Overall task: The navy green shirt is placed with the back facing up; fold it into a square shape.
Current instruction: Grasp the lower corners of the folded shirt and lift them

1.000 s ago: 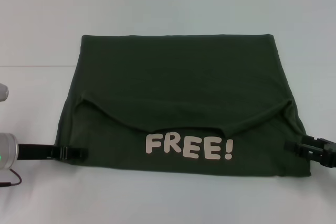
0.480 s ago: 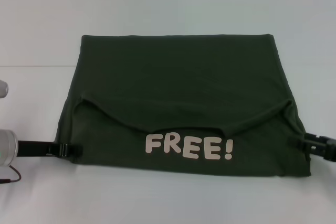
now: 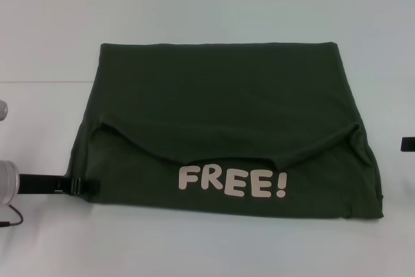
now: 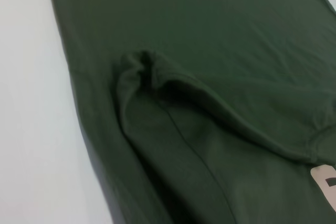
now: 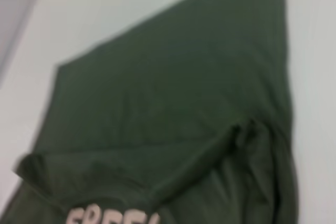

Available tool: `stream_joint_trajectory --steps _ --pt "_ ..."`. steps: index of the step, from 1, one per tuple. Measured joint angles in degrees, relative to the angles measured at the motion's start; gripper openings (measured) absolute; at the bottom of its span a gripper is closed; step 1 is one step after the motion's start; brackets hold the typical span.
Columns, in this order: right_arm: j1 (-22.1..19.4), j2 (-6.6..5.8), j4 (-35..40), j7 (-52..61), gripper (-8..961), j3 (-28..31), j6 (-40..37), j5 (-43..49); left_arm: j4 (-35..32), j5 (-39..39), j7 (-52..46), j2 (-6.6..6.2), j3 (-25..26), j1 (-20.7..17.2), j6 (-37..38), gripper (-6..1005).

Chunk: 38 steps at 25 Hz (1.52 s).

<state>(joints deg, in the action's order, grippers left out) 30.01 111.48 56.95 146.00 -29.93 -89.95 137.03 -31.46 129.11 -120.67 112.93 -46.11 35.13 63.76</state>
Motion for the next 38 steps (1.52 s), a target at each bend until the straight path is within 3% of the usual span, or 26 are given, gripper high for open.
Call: stream_joint_trajectory --steps 3,11,24,38 --pt "2.79 -0.11 -0.43 2.01 944 -0.36 -0.68 4.98 0.0 0.39 0.37 -0.01 -0.16 -0.01 -0.18 41" --pt "8.71 1.2 -4.88 3.45 943 -3.4 0.62 13.55 -0.04 0.44 0.68 -0.14 0.22 -0.28 0.06 40" --pt "8.98 2.1 -10.33 2.87 943 -6.18 5.61 13.72 -0.81 0.28 0.69 -0.24 0.23 -0.34 0.59 41" --pt "10.07 3.96 -12.58 2.2 942 -7.75 9.32 13.65 -0.79 0.26 0.47 -0.18 0.32 -0.35 0.68 40"
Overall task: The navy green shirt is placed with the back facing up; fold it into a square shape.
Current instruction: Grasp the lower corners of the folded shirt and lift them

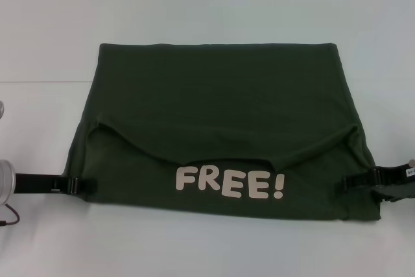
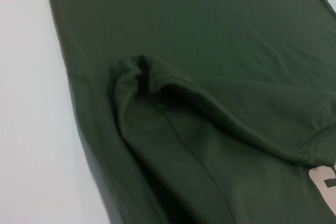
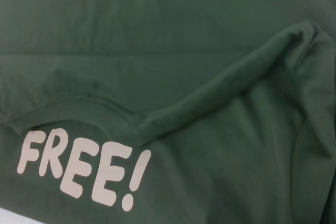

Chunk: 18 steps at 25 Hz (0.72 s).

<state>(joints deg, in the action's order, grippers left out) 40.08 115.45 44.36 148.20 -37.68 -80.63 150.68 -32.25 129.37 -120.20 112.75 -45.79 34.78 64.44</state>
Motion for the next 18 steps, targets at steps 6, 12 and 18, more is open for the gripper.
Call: stream_joint_trajectory --steps 6,12,18 --pt "0.23 0.37 -0.63 -0.07 943 -1.02 0.99 0.04 0.0 0.0 -0.17 0.0 0.0 0.12 0.07 40" --pt "-0.22 -0.16 -0.63 -0.02 939 -0.88 1.11 0.05 0.0 0.0 -0.2 -0.04 0.0 0.33 0.08 40" --pt "-0.62 -0.46 -0.44 -0.07 896 -0.76 1.43 0.05 0.0 0.0 -0.26 -0.08 0.0 0.45 0.08 40"
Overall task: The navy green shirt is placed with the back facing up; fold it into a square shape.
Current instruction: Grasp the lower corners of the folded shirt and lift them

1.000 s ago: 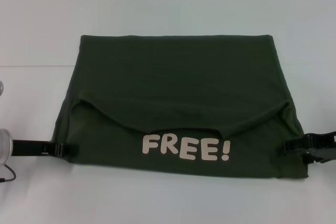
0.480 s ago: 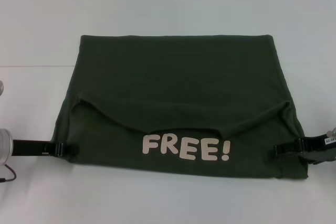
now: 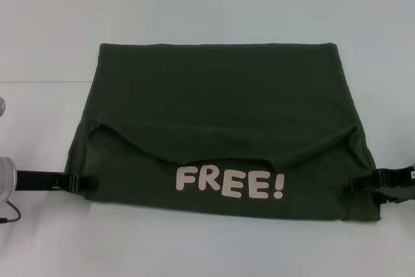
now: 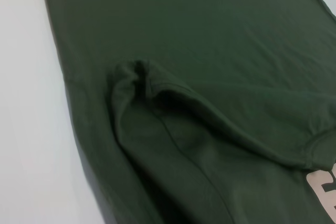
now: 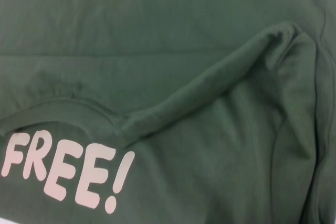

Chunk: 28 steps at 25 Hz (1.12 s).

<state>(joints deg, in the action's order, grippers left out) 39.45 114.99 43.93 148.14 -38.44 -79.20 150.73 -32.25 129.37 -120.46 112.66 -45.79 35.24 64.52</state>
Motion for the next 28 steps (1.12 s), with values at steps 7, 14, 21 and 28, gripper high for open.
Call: stream_joint_trajectory --steps 7,14,21,28 --pt "0.36 0.63 -0.15 -0.02 849 -0.56 0.42 0.0 0.0 0.0 -0.04 -0.01 0.01 0.0 0.07 40" --pt "0.76 1.41 -0.16 -0.11 850 -0.74 0.72 0.0 0.0 0.0 -0.04 -0.01 0.52 -0.15 0.42 40" --pt "1.06 1.43 -0.54 -1.3 850 -0.77 -0.6 -3.14 0.0 0.0 -0.04 -0.01 0.64 -0.18 0.44 40" --pt "0.42 0.67 -0.78 -1.76 851 -0.76 -1.04 -4.03 0.0 -0.03 -0.04 0.0 0.71 -0.3 0.43 40"
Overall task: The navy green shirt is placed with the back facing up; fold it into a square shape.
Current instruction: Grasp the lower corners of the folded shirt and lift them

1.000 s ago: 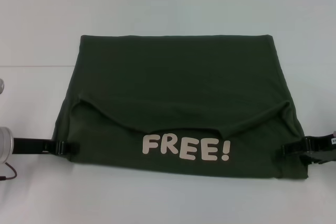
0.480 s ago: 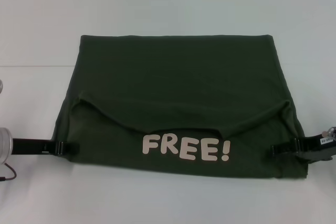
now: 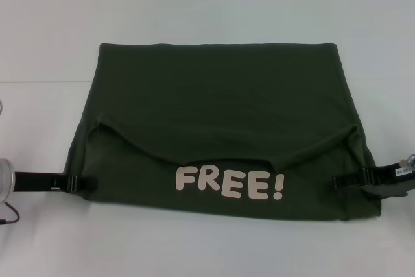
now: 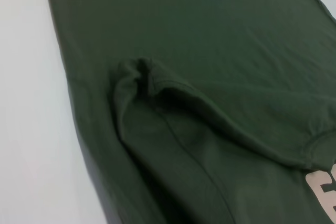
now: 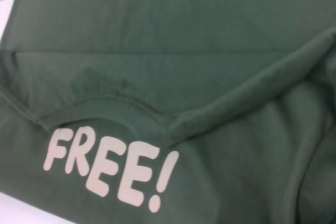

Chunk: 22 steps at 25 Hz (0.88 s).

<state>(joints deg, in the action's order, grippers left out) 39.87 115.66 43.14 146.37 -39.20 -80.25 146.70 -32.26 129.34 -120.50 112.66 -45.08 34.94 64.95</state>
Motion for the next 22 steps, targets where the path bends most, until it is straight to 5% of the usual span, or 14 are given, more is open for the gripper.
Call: stream_joint_trajectory --steps 22 --pt "-0.72 -0.24 -1.99 -1.0 850 -1.73 2.7 0.01 0.0 -0.15 0.0 0.0 1.25 -0.1 0.13 41"
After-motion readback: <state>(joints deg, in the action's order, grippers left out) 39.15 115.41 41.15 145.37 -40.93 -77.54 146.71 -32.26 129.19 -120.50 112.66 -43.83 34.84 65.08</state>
